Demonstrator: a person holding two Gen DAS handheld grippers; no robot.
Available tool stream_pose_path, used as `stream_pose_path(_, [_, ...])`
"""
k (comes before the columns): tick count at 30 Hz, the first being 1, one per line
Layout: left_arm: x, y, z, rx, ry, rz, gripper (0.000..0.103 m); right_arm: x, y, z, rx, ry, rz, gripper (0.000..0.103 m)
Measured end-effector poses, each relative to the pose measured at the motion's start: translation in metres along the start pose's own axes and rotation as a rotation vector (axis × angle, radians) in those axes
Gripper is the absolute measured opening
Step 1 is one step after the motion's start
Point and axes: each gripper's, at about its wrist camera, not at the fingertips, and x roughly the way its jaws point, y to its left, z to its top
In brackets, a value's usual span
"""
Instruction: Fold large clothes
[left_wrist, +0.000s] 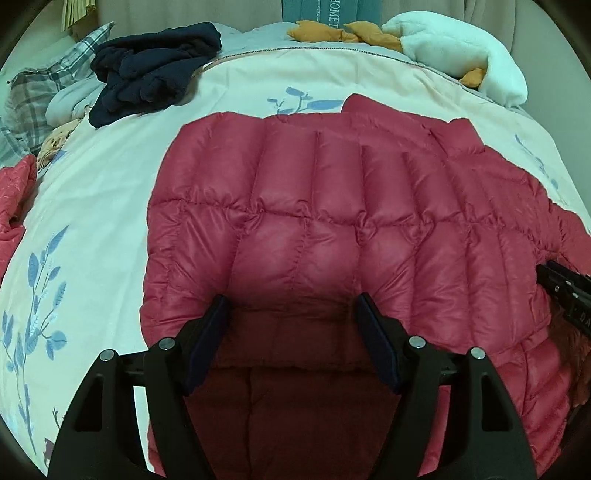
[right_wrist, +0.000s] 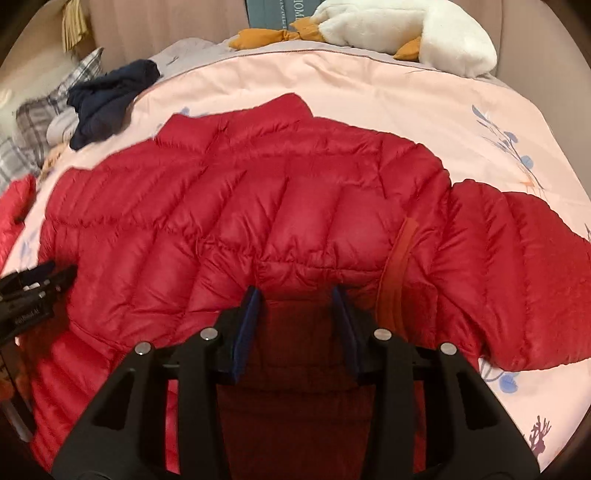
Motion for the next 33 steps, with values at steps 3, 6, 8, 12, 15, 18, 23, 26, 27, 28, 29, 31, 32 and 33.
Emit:
stream_pose_path(3, [0.001,0.000,0.003,-0.005,0.008,0.013,0.073,-0.002,-0.002,0.004,0.018,0.010,0.006,0.041])
stream_pose_path(6, [-0.014,-0.004,0.002,-0.032,0.000,0.031,0.073,-0.025,-0.003,0.003,0.034,-0.025,0.039,0.042])
stream_pose_path(8, [-0.029,-0.009,-0.002,-0.028,-0.033,0.025,0.073,-0.042,0.001,-0.001,0.020,-0.059,0.076,0.042])
stream_pose_path(12, [-0.046,-0.028,-0.011,0.040,-0.085,0.019,0.073,-0.052,0.006,-0.012,-0.002,-0.069,0.102,0.046])
stream_pose_path(15, [-0.039,-0.041,-0.014,0.079,-0.071,0.023,0.073,-0.037,0.008,-0.019,-0.010,-0.024,0.071,0.046])
stream_pose_path(18, [-0.025,-0.044,-0.017,0.084,-0.046,0.020,0.073,-0.026,0.009,-0.024,-0.007,-0.018,0.072,0.047])
stream_pose_path(23, [-0.023,-0.040,-0.018,0.063,-0.053,0.004,0.073,-0.026,0.008,-0.026,0.005,-0.030,0.079,0.047])
stream_pose_path(26, [-0.037,-0.035,-0.021,0.019,-0.062,-0.021,0.073,-0.043,0.002,-0.028,0.049,-0.049,0.113,0.055])
stream_pose_path(27, [-0.044,-0.035,-0.023,0.011,-0.072,-0.038,0.073,-0.052,0.000,-0.030,0.063,-0.063,0.134,0.059])
stream_pose_path(28, [-0.053,-0.036,-0.025,0.010,-0.084,-0.046,0.073,-0.063,-0.003,-0.033,0.073,-0.080,0.154,0.060])
stream_pose_path(29, [-0.066,-0.038,-0.030,0.014,-0.104,-0.040,0.074,-0.072,-0.005,-0.035,0.078,-0.092,0.158,0.062])
stream_pose_path(31, [-0.082,-0.041,-0.037,0.008,-0.123,-0.041,0.082,-0.092,-0.010,-0.042,0.087,-0.114,0.162,0.067])
stream_pose_path(32, [-0.093,-0.042,-0.043,-0.012,-0.137,-0.054,0.087,-0.104,-0.013,-0.047,0.091,-0.126,0.173,0.071])
stream_pose_path(33, [-0.102,-0.042,-0.048,-0.029,-0.145,-0.074,0.090,-0.113,-0.015,-0.051,0.095,-0.135,0.177,0.076])
